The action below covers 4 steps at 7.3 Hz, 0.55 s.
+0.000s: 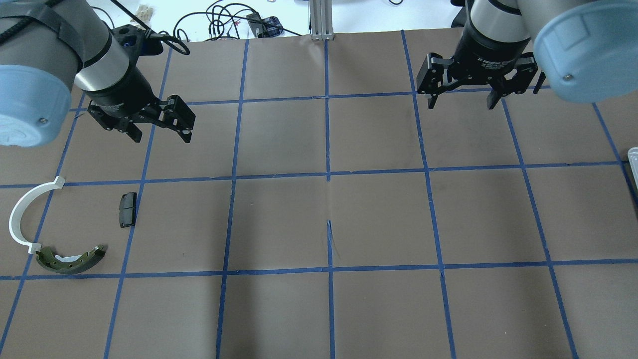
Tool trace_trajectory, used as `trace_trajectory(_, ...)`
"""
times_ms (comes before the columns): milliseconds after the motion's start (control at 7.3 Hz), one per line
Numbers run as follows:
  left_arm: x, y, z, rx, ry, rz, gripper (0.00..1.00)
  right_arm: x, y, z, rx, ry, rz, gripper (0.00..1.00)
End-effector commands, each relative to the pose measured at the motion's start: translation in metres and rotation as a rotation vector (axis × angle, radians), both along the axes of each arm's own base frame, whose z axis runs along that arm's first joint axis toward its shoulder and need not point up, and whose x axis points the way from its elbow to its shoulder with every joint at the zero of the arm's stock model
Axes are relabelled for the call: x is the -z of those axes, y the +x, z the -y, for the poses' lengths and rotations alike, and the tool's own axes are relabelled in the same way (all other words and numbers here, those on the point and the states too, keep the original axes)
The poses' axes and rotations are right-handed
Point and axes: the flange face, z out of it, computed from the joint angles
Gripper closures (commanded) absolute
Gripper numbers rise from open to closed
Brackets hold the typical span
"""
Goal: Place bearing gear from tray to pile
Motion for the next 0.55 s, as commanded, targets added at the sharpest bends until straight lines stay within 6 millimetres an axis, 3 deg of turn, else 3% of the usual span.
trace_trajectory(0,0.000,0.000,0.000,0.001,0.000,0.000,0.00,0.001,0.000,0.000,-0.001,0.007,-0.003,0.00)
trace_trajectory(411,0.000,0.000,0.000,0.001,-0.002,0.000,0.00,0.002,-0.001,-0.015,-0.004,0.068,-0.005,0.00)
